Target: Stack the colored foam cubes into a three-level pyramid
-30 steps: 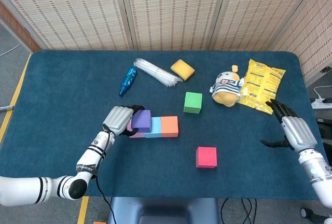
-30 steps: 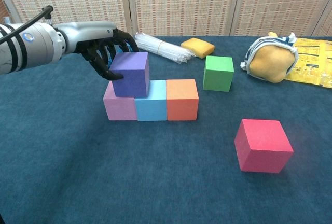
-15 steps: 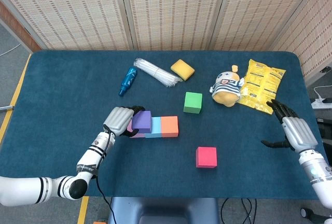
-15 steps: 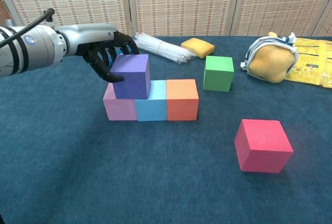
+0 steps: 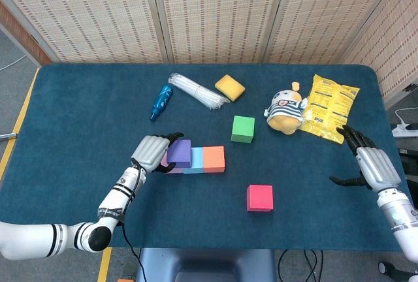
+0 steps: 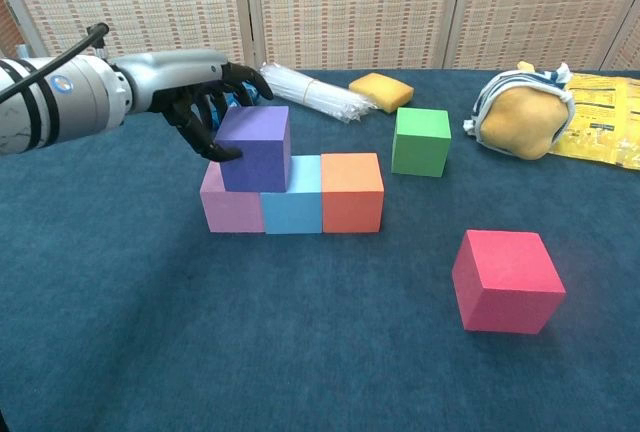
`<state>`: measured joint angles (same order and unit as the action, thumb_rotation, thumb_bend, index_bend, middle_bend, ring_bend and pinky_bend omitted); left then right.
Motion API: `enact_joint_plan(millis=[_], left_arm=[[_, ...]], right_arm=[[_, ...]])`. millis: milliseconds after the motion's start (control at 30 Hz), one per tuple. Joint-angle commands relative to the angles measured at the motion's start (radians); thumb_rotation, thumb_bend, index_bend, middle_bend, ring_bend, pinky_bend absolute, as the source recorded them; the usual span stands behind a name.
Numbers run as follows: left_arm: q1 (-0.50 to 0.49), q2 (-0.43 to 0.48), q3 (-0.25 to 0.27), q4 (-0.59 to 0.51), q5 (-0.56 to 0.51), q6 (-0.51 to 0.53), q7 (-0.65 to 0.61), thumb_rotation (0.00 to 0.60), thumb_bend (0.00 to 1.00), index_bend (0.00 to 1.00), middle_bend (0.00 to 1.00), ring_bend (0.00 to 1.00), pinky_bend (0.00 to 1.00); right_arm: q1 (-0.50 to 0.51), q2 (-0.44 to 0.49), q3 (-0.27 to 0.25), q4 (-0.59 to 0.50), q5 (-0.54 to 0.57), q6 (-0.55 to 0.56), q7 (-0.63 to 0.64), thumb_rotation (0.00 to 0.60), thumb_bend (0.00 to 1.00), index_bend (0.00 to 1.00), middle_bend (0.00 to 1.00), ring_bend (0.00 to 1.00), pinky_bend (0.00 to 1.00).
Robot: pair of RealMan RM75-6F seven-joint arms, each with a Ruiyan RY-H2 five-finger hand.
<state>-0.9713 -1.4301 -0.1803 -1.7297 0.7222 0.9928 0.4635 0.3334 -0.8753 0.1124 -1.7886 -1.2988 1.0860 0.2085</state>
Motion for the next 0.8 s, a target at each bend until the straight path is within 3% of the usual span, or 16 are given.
enact_joint_plan(millis=[33,600,800], left_arm=[[0.0,-0.002,0.003,0.0,0.0,-0.001,0.004,0.6,0.36,0.13,0.19,0.21,0.34],[0.009,0.003,0.013,-0.042,0.006,0.022,0.033,0.6,0.36,0.03,0.07,0.14,0.33],[0.018,0.047,0.007,-0.064,0.025,-0.001,0.006,0.6,0.34,0.0,0.03,0.08,0.27]], right_arm=[[-0.001,-0.001,0.001,0.002,-0.001,0.0,0.003,0.6,0.24,0.0,0.1,0.09,0.21],[-0.003,-0.004,0.004,0.013,-0.012,-0.004,0.02,0.6,0.24,0.0,0.1,0.09,0.21],[-0.007,-0.001,0.004,0.018,-0.017,-0.001,0.032,0.6,0.24,0.0,0.1,0.09,0.21]])
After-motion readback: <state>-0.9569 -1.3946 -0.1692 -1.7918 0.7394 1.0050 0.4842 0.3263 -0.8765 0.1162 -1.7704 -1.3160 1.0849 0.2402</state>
